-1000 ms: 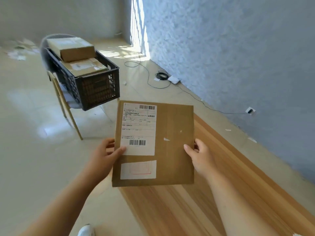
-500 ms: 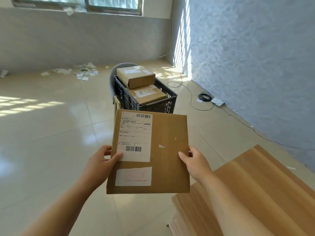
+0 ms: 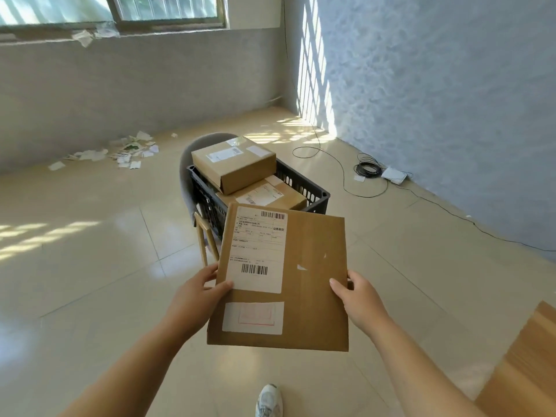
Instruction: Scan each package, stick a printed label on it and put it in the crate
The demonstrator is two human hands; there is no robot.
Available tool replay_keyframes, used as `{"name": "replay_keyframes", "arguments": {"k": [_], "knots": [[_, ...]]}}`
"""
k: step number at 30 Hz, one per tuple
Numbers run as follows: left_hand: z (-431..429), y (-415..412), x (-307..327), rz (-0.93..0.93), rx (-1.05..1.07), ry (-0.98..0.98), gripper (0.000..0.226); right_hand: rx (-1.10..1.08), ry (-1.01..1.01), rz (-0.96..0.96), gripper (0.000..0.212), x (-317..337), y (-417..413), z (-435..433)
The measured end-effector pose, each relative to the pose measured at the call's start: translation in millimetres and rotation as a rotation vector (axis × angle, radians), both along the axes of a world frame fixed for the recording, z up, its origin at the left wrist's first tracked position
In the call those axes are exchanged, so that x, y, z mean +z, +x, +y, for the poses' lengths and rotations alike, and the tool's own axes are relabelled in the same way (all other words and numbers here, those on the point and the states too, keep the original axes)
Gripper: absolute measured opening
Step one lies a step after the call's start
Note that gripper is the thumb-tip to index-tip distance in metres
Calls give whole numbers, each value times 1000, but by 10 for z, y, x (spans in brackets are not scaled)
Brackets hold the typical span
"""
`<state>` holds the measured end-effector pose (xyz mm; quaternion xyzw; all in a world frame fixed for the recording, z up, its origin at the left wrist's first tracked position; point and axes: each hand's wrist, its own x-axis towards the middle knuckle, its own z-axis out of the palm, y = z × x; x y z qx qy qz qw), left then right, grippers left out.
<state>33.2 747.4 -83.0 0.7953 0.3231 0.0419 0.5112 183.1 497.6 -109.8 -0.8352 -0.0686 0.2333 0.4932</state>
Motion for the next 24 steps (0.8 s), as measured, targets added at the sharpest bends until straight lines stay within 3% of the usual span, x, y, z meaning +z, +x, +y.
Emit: {"name": "replay_keyframes", "arguments": {"k": [9,17,24], "knots": [[934,1415,-4,74,-95,-6,61,-210,-28,91,31,-57,917,792],[1649,2421,-152,84,-304,155,29,-472,-96,178,31,-182,1307,1418],[2323,3436,-273,81,-703,412,15,-709,-157,309,37,-229,1623,2121]]}}
